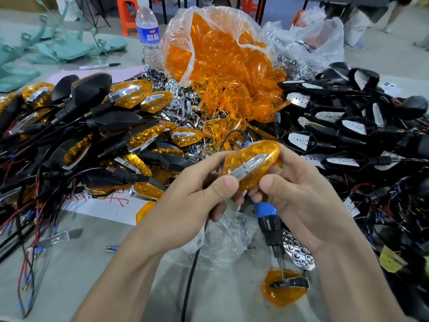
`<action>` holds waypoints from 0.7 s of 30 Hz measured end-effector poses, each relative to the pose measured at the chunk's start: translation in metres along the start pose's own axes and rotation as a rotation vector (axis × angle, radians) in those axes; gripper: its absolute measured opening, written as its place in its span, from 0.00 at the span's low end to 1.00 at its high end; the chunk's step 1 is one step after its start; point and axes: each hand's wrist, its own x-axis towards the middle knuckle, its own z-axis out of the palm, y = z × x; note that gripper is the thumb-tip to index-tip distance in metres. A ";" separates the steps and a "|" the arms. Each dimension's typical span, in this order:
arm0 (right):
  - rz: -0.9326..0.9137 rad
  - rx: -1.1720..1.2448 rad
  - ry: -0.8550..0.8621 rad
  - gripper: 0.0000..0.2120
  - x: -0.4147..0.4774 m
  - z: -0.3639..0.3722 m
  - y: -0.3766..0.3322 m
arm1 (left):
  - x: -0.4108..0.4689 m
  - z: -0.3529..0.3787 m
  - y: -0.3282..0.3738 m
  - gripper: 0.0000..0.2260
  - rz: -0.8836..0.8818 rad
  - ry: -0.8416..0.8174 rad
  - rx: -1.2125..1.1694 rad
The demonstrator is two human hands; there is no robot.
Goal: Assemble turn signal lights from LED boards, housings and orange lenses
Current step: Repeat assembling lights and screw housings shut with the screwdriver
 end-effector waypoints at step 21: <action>0.100 0.158 0.109 0.16 0.004 0.010 0.012 | -0.008 0.019 -0.003 0.33 0.303 0.551 0.630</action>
